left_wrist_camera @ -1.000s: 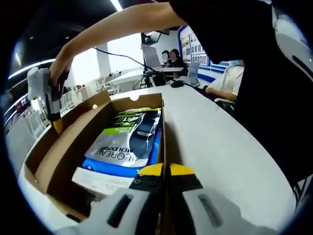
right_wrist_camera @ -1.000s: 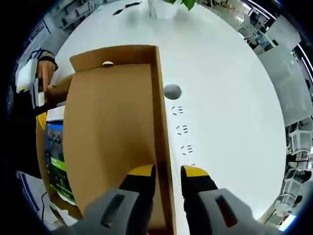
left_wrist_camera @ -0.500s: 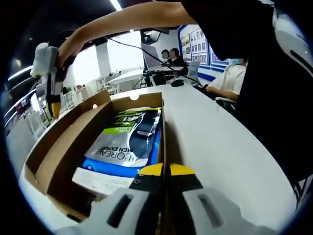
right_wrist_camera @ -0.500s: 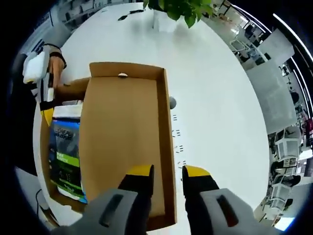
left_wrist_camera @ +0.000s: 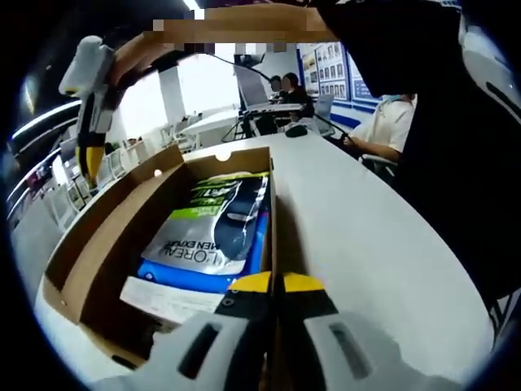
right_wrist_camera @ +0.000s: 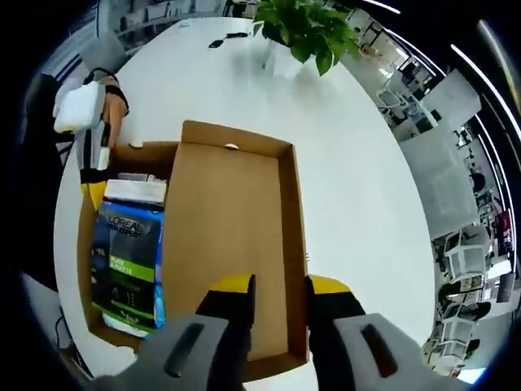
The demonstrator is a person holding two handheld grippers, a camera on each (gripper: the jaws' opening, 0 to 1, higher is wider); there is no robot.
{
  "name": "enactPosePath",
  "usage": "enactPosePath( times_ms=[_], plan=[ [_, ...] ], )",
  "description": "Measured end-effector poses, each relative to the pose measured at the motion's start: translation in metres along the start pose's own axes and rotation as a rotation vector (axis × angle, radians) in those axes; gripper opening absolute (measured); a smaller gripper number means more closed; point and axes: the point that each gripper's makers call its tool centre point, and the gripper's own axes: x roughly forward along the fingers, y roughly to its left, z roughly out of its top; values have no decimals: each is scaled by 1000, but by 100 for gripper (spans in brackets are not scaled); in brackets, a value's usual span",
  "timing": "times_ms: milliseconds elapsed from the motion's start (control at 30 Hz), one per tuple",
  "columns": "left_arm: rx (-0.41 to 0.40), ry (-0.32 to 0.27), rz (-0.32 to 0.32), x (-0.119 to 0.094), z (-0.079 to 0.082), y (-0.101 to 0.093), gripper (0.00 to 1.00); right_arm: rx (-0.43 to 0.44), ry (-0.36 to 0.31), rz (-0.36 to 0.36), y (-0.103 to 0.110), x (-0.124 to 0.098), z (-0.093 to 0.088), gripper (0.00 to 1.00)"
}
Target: Operate the shoe box by opening the lid, removing the specified soft item, and placing it in the target area until the item is outside and the box remains undamaged.
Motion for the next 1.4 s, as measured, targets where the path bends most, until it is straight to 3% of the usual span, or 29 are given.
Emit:
enactPosePath(
  times_ms=[467,767,1033,1267,1400],
  plan=[
    [-35,22,5,0,-1,-1,2,13,-96,-100,18,-28,12,23],
    [-63,27,-13,2,1,-5,1,34,-127,-134,41,-41,0,23],
    [-58,26,-20,3,1,-5,2,40,-145,-124,73,-40,-7,24],
    [-57,27,-18,3,0,-5,2,32,-144,-51,109,-39,-15,24],
    [-51,35,-13,3,0,-5,2,47,-148,-44,120,-42,-19,27]
  ],
)
